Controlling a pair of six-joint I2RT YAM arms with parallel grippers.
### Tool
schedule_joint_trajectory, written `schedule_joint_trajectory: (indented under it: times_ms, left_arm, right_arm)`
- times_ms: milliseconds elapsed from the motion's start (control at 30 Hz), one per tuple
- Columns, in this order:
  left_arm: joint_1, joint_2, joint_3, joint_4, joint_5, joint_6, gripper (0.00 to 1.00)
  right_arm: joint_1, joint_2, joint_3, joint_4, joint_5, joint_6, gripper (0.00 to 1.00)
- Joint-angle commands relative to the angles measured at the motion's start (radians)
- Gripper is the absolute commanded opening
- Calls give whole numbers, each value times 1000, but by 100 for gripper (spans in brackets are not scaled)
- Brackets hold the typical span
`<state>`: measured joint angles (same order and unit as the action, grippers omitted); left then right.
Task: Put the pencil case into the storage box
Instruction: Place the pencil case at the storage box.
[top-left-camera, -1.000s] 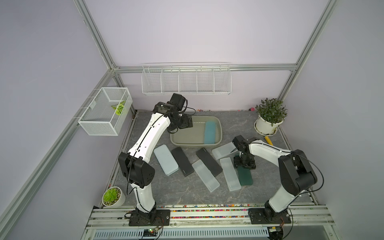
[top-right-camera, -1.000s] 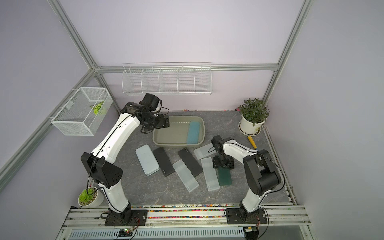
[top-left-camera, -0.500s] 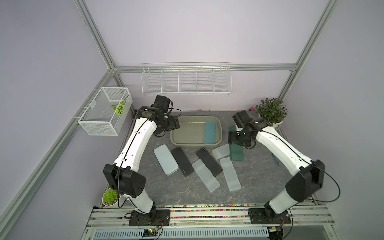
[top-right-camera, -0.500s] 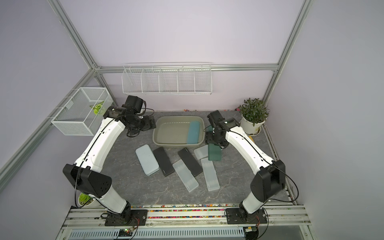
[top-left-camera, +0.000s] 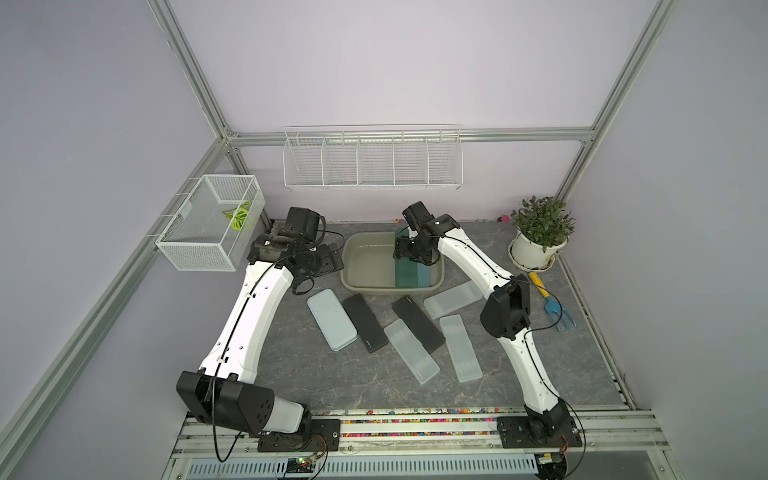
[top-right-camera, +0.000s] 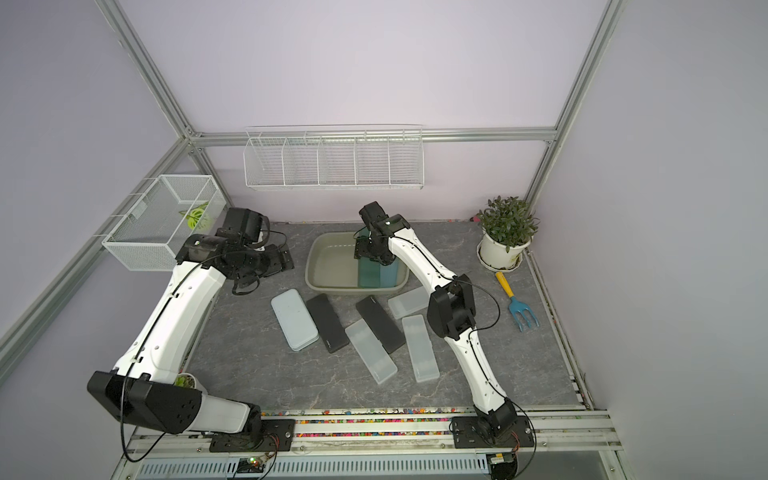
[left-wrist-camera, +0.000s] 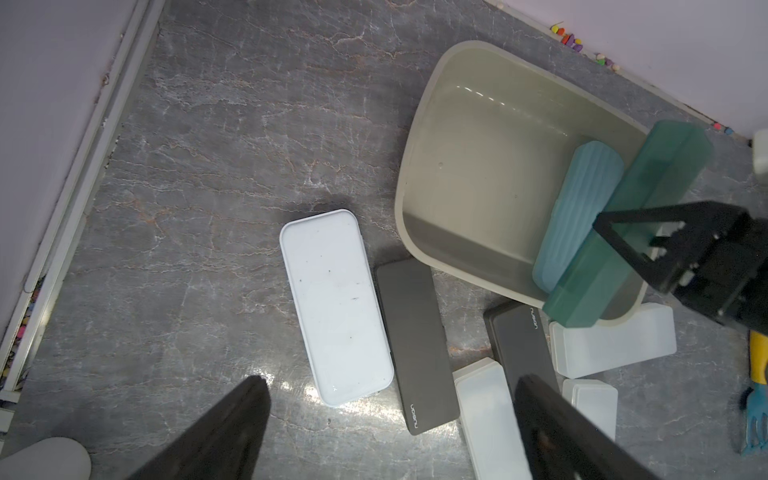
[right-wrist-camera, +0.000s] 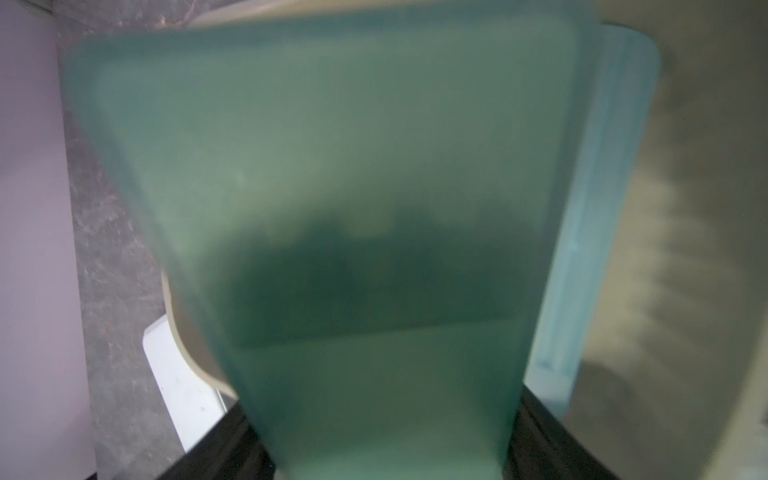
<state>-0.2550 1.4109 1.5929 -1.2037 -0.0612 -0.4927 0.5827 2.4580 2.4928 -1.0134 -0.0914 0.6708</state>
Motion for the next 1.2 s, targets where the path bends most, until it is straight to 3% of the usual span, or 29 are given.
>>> schedule_joint_trajectory:
  times_ms: [0,333,600,967,1167]
  left_arm:
    - [12,-47,-51,18,-23,-12,96]
    - [43,-67,-120,33,-25,2,97]
    - [51,-41,-119,39,-16,15,97]
    - [57,-4,-109,29,-9,34,97]
    - [58,34,-92,35,36,35,97]
  right_arm:
    - [13,45,56,49,-36,62,52]
    - [25,196,141,136,-23,108,55]
    - [13,271,174,90,48,124,57]
    - [-26,261,179,15,84,59,77]
    - [-12,136,117,35,85,-11,90]
